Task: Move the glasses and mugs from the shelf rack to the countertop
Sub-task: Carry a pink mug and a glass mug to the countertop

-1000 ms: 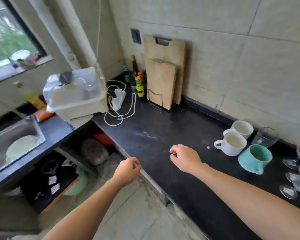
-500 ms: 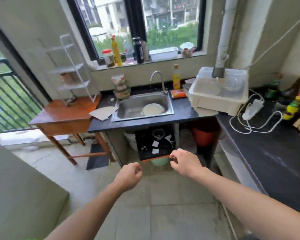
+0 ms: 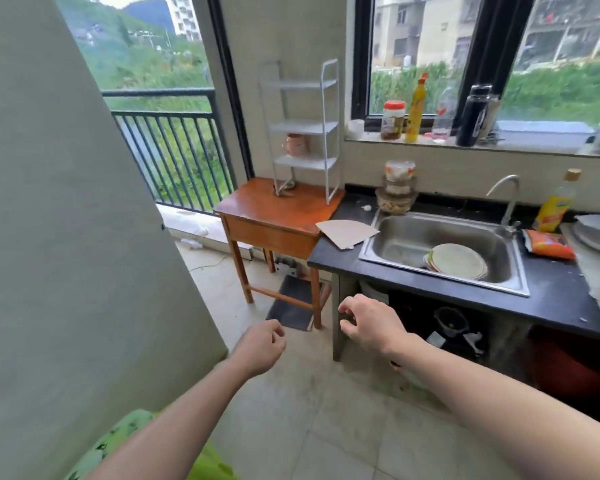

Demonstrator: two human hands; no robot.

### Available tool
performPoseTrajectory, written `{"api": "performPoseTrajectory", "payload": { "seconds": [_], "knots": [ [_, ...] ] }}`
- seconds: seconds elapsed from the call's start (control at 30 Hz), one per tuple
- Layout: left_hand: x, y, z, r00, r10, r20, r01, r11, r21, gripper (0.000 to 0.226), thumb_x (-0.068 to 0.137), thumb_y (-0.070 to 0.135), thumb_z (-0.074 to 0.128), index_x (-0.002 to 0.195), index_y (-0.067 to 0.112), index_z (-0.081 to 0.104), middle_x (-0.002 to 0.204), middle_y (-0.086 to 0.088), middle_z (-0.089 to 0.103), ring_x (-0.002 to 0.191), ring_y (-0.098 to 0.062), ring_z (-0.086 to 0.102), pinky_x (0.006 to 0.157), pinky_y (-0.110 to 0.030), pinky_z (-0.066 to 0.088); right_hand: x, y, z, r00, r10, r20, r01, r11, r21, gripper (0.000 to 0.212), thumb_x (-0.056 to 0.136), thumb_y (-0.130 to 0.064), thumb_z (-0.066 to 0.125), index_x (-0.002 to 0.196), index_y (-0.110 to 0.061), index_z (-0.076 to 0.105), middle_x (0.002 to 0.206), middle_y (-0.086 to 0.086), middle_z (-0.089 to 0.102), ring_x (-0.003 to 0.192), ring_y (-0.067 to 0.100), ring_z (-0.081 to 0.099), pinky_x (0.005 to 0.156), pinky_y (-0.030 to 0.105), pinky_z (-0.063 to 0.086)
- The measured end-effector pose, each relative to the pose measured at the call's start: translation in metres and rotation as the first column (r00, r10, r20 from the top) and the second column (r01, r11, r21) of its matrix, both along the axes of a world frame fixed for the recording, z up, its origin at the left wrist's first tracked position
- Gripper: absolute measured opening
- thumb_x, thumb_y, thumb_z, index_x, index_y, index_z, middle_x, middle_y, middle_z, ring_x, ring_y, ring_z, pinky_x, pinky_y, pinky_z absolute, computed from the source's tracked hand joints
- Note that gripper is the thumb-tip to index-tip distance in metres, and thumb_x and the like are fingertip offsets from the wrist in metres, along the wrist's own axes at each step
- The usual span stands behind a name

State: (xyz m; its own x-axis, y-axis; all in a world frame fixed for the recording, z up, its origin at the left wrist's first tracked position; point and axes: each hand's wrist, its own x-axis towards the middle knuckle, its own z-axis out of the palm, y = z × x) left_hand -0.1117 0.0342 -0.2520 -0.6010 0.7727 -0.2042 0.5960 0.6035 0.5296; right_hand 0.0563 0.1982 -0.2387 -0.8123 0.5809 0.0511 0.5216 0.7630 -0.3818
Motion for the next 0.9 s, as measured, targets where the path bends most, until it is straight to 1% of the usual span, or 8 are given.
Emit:
{"api": "performPoseTrajectory", "payload": {
  "seconds": [0.2, 0.33, 0.4, 0.47, 0.53, 0.63, 0.8, 0.9],
  "knots": [
    [-0.086, 0.081, 0.002, 0.998, 0.058, -0.007, -0.057, 0.998, 0.021, 0.008, 0.089, 0.026, 0.057, 0.084, 0.031, 0.06, 0.084, 0.006, 0.066, 0.077, -0.009, 0.062, 0.072, -0.029, 0.056, -0.097, 0.09, -0.003, 0.999, 0.034, -0.021, -0.035, 0.999, -0.025, 0.026, 0.092, -0.035, 0.061, 0.114, -0.023, 0.063, 0.11, -0.001, 0.066, 0.092, 0.017, 0.063, 0.076, 0.028, 0.052],
    [-0.136, 0.133, 0.016, 0.997, 0.075, 0.005, -0.075, 0.997, 0.023, 0.009, 0.09, 0.027, 0.054, 0.084, 0.031, 0.06, 0.084, 0.007, 0.065, 0.076, -0.008, 0.062, 0.065, -0.024, 0.053, -0.154, 0.152, 0.005, 0.999, 0.026, -0.039, -0.027, 0.999, -0.037, 0.03, 0.091, -0.034, 0.059, 0.118, -0.023, 0.062, 0.113, 0.001, 0.067, 0.097, 0.019, 0.064, 0.076, 0.028, 0.049],
    [-0.16, 0.155, 0.023, 0.995, 0.095, -0.002, -0.095, 0.994, 0.054, 0.012, 0.09, 0.026, 0.053, 0.084, 0.027, 0.063, 0.083, 0.005, 0.065, 0.075, -0.01, 0.061, 0.063, -0.026, 0.053, -0.183, 0.18, 0.01, 0.997, 0.028, -0.065, -0.029, 0.999, -0.023, 0.033, 0.09, -0.034, 0.059, 0.12, -0.021, 0.063, 0.111, 0.002, 0.068, 0.095, 0.019, 0.064, 0.074, 0.026, 0.045],
    [-0.183, 0.173, 0.028, 0.994, 0.107, 0.004, -0.107, 0.992, 0.067, 0.013, 0.089, 0.024, 0.052, 0.087, 0.023, 0.065, 0.082, 0.004, 0.066, 0.076, -0.013, 0.062, 0.068, -0.031, 0.056, -0.211, 0.203, 0.014, 0.996, 0.031, -0.082, -0.033, 0.999, -0.024, 0.033, 0.089, -0.032, 0.061, 0.12, -0.019, 0.063, 0.108, 0.002, 0.069, 0.089, 0.018, 0.062, 0.073, 0.025, 0.042],
    [-0.207, 0.189, 0.029, 0.994, 0.105, 0.026, -0.107, 0.991, 0.077, 0.012, 0.09, 0.023, 0.053, 0.09, 0.022, 0.065, 0.083, 0.004, 0.065, 0.078, -0.014, 0.062, 0.071, -0.032, 0.056, -0.241, 0.222, 0.015, 0.996, 0.045, -0.08, -0.047, 0.999, -0.022, 0.032, 0.089, -0.032, 0.061, 0.119, -0.019, 0.062, 0.105, 0.0, 0.068, 0.088, 0.016, 0.062, 0.074, 0.026, 0.045],
    [-0.249, 0.212, 0.025, 0.995, 0.094, 0.036, -0.097, 0.991, 0.091, 0.013, 0.091, 0.024, 0.052, 0.095, 0.02, 0.064, 0.082, 0.007, 0.061, 0.075, -0.012, 0.058, 0.066, -0.029, 0.052, -0.285, 0.246, 0.011, 0.996, 0.053, -0.073, -0.056, 0.998, -0.032, 0.037, 0.09, -0.033, 0.061, 0.125, -0.019, 0.059, 0.109, 0.0, 0.068, 0.093, 0.019, 0.066, 0.079, 0.031, 0.055],
    [-0.329, 0.255, 0.018, 0.997, 0.061, 0.053, -0.066, 0.994, 0.091, 0.013, 0.092, 0.024, 0.052, 0.098, 0.019, 0.062, 0.085, 0.005, 0.062, 0.08, -0.016, 0.061, 0.071, -0.031, 0.054, -0.362, 0.283, 0.003, 0.998, 0.016, -0.064, -0.017, 1.0, -0.01, 0.04, 0.09, -0.036, 0.058, 0.127, -0.023, 0.056, 0.113, -0.001, 0.068, 0.096, 0.02, 0.066, 0.079, 0.032, 0.052],
    [-0.395, 0.288, 0.015, 0.999, -0.006, 0.036, 0.002, 0.995, 0.101, 0.012, 0.092, 0.026, 0.053, 0.099, 0.021, 0.062, 0.085, 0.007, 0.06, 0.079, -0.013, 0.06, 0.066, -0.026, 0.049, -0.42, 0.31, -0.002, 0.995, -0.05, -0.087, 0.05, 0.999, 0.002, 0.04, 0.09, -0.037, 0.056, 0.128, -0.024, 0.055, 0.114, -0.001, 0.068, 0.097, 0.02, 0.065, 0.081, 0.034, 0.052]
  ]
}}
